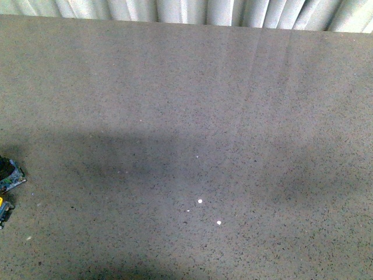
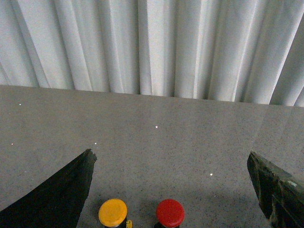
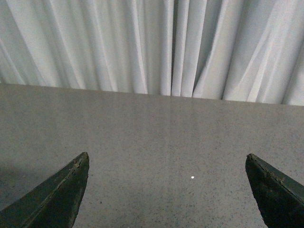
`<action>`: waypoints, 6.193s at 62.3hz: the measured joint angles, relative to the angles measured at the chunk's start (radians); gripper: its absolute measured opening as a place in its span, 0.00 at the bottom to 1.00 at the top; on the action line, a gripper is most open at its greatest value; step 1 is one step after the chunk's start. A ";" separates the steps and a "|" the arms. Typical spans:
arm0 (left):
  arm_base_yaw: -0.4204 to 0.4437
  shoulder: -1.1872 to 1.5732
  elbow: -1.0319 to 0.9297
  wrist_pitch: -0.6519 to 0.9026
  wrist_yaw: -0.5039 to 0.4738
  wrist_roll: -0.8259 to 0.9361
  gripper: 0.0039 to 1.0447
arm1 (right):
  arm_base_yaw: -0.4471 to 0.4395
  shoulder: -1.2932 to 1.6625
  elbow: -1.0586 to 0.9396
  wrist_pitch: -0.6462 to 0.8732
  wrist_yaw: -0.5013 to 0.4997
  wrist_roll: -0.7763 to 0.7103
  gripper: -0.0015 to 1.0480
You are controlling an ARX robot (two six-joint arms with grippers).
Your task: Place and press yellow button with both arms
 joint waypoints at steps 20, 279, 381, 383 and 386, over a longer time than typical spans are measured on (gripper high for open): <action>0.000 0.000 0.000 0.000 0.000 0.000 0.91 | 0.000 0.000 0.000 0.000 0.000 0.000 0.91; -0.572 1.720 0.570 0.581 -0.150 0.143 0.31 | 0.000 0.000 0.000 0.000 -0.002 0.000 0.91; -0.006 0.825 0.022 0.799 0.001 -0.013 0.01 | 0.001 0.347 0.210 -0.386 -0.041 -0.010 0.91; -0.006 0.792 0.017 0.772 0.002 -0.011 0.01 | 0.018 0.453 0.256 -0.373 -0.032 -0.024 0.91; -0.005 0.742 0.011 0.724 0.000 -0.011 0.01 | 0.058 0.591 0.323 -0.299 -0.011 -0.060 0.91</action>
